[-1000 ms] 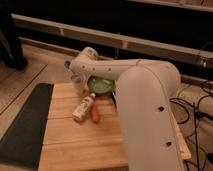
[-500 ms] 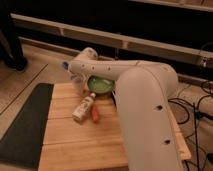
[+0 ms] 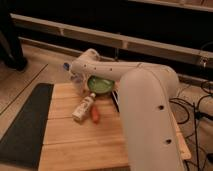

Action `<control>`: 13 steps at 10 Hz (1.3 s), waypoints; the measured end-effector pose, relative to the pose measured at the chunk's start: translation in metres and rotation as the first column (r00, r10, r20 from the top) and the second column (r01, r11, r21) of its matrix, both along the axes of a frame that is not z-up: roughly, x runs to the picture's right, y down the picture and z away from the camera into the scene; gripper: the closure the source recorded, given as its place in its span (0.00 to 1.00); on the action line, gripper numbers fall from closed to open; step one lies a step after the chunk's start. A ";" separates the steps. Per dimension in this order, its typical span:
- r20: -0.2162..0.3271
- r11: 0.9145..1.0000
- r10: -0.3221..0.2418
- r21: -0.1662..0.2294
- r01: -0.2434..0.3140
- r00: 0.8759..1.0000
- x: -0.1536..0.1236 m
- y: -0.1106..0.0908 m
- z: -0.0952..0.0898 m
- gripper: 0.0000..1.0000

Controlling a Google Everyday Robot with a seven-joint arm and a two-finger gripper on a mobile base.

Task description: Place the white sponge in the ceramic cup

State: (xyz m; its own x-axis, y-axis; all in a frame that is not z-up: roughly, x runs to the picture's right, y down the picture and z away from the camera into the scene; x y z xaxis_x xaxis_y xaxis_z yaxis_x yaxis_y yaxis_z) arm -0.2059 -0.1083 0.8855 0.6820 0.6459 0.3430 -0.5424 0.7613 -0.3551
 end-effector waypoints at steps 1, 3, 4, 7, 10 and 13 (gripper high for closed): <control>0.005 1.000 0.001 -0.003 -0.001 1.000 -0.001 0.001 0.000 1.00; 0.010 1.000 0.005 -0.012 -0.005 1.000 0.000 0.003 0.002 1.00; 0.009 1.000 0.008 -0.015 -0.007 1.000 0.002 0.004 0.003 1.00; 0.009 1.000 0.011 -0.022 -0.011 1.000 0.005 0.007 0.002 1.00; 0.010 0.999 0.017 -0.034 -0.017 1.000 0.008 0.013 -0.001 0.78; 0.007 0.999 0.017 -0.049 -0.017 1.000 0.012 0.021 -0.001 0.47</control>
State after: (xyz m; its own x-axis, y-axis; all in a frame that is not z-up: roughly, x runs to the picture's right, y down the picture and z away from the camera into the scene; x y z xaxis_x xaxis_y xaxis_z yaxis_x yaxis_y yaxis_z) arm -0.1940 -0.0876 0.8842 0.6684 0.6734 0.3159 -0.5522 0.7338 -0.3958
